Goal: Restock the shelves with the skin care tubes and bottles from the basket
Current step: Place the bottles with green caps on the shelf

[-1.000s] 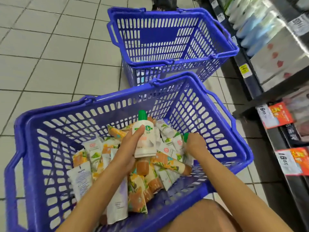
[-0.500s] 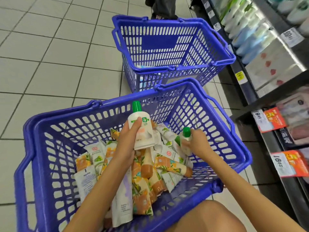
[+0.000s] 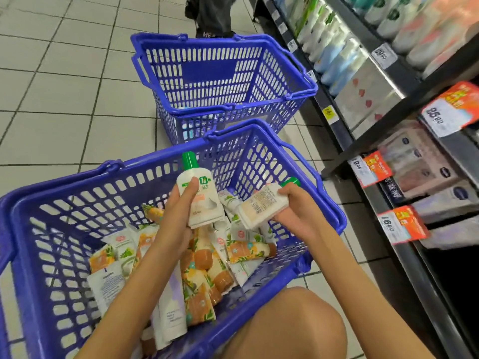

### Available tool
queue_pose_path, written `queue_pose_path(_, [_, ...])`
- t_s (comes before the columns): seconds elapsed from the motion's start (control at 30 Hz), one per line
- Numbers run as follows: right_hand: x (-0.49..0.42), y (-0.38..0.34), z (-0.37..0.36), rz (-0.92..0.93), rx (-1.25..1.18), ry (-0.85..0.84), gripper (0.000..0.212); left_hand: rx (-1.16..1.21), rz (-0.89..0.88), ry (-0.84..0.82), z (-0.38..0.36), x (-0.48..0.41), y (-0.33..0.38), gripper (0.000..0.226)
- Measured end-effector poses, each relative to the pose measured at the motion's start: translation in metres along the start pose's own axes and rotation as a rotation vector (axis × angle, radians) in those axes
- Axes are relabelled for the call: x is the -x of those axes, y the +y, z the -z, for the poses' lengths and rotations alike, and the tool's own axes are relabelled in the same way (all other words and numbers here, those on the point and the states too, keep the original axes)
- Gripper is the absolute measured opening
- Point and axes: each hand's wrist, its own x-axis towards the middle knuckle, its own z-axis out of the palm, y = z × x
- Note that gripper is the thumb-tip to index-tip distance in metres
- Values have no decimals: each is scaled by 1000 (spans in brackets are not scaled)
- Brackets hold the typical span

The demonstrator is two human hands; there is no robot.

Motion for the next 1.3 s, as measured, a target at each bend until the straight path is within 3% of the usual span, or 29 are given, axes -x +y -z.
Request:
queue_pose_path(0.07, [9,-1,-4,-13,38,-26,35,-1,17,-58,-8,4,0,23])
queue_pose_path(0.2, [21,1,-10,69,150,22,17,-27,24,-201,-25,12,5,26])
queue_pose_path(0.3, [22,1,-3,124,43,64,43,-55,10,-281,-39,14,14,30])
queue_pose_path(0.47, [33,-6,5,172,4,213,53,-141,48,-406,-73,11,19,51])
queue_pose_path(0.57, [64,-30,27,269,-64,198,62,-220,96,-511,-111,11,6,46])
queue_pose_path(0.73, [182,-68,89,467,0,359,10,-336,141,-794,-207,43,-56,23])
queue_pose_path(0.9, [319,-48,144,633,63,482,18,-341,366,-1120,-288,136,-121,38])
queue_pose_path(1.03, [416,0,178,725,49,600,20,-383,492,-1315,-311,220,-163,39])
queue_pose_path(1.17, [500,52,217,769,-19,730,18,-463,526,-1492,-320,304,-204,47])
queue_pose_path(1.3, [593,97,250,899,-16,791,26,-562,423,-1616,-342,401,-250,34])
